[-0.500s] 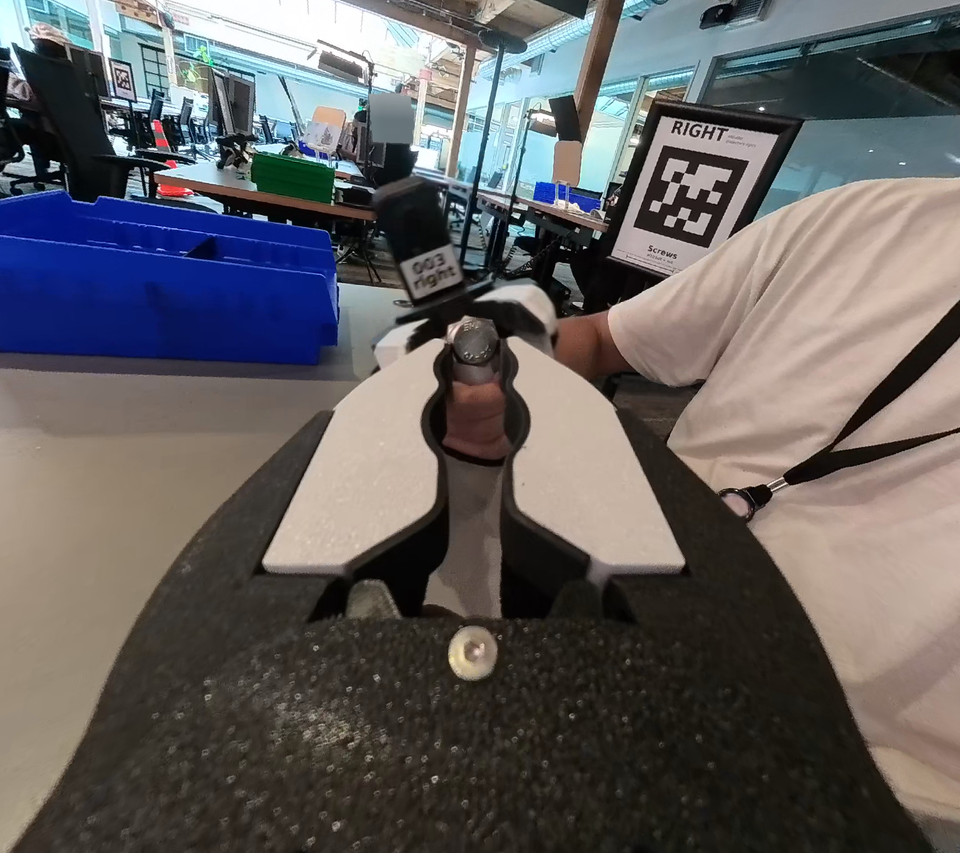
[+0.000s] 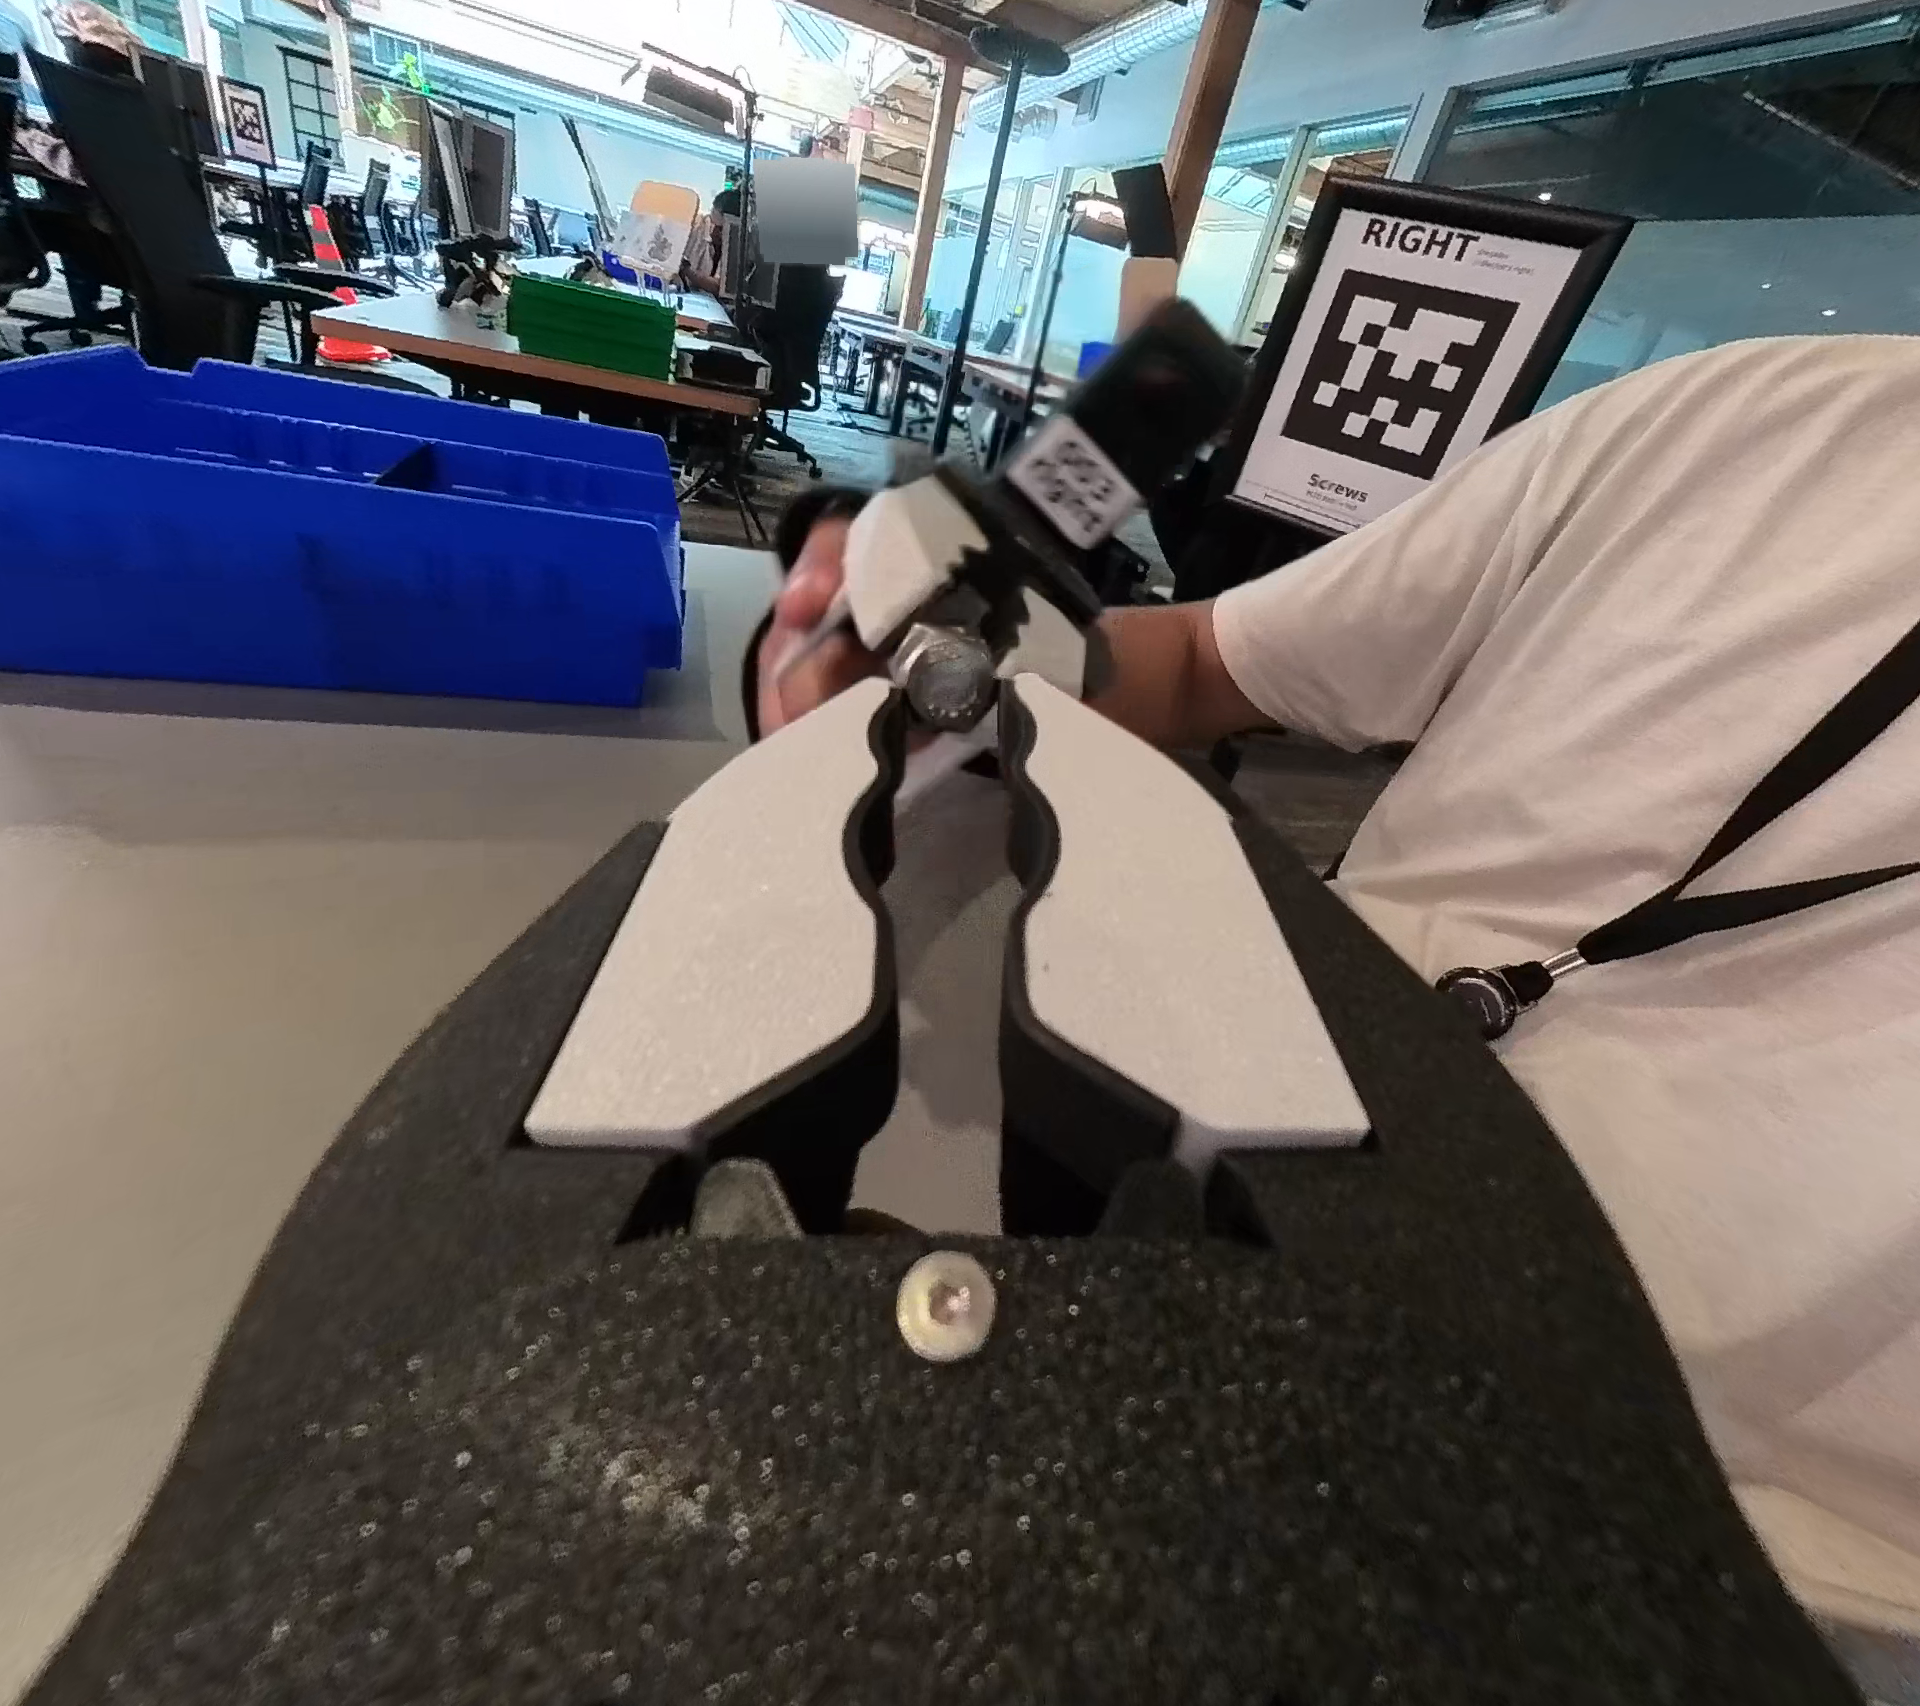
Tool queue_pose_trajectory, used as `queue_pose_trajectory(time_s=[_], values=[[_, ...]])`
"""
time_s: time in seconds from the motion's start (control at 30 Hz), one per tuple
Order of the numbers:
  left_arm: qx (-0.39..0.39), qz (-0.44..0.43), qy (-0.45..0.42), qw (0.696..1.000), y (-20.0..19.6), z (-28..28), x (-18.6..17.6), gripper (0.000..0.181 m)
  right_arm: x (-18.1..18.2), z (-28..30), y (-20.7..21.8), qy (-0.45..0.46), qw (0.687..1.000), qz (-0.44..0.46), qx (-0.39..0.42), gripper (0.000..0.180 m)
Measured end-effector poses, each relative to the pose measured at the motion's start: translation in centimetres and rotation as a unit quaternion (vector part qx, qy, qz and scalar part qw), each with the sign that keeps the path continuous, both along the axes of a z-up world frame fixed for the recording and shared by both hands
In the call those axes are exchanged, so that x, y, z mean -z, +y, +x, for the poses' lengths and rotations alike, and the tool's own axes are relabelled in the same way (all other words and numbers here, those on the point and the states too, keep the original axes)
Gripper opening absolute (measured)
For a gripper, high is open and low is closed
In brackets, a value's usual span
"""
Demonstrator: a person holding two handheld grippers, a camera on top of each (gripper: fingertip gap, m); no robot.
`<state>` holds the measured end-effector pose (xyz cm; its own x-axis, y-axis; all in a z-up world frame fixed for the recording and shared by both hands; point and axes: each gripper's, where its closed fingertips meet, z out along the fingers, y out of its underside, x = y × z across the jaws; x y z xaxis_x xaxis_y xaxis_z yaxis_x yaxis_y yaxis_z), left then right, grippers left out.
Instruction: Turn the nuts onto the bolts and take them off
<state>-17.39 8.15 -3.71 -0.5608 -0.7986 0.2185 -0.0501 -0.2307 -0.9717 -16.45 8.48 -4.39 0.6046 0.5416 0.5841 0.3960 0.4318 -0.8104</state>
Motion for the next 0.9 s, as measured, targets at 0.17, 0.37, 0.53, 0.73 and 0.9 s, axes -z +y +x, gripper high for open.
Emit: queue_pose_trajectory(time_s=[0.17,0.37,0.53,0.73,0.9], values=[[0.0,-0.013,0.004,1.0,0.2,0.3,0.2,0.016,-1.0,0.8,0.4,-0.357,0.825,0.397,0.184,0.018],[-0.001,-0.016,-0.012,1.0,0.3,-0.1,-0.5,0.016,1.5,0.0,-0.6,-0.15,0.959,0.203,0.129,0.052],[0.001,-0.019,-0.015,1.0,0.3,-0.2,-0.6,0.016,3.1,-2.0,-0.9,0.225,0.946,-0.226,-0.058,0.051],[0.004,-0.023,-0.024,0.999,0.2,-0.3,-0.9,0.016,-0.7,0.2,0.1,0.541,0.708,-0.389,-0.235,0.037],[-0.001,-0.024,-0.028,0.999,0.4,-0.3,-1.0,0.016,-1.1,0.1,0.3,0.558,0.656,-0.424,-0.28,0.011]])
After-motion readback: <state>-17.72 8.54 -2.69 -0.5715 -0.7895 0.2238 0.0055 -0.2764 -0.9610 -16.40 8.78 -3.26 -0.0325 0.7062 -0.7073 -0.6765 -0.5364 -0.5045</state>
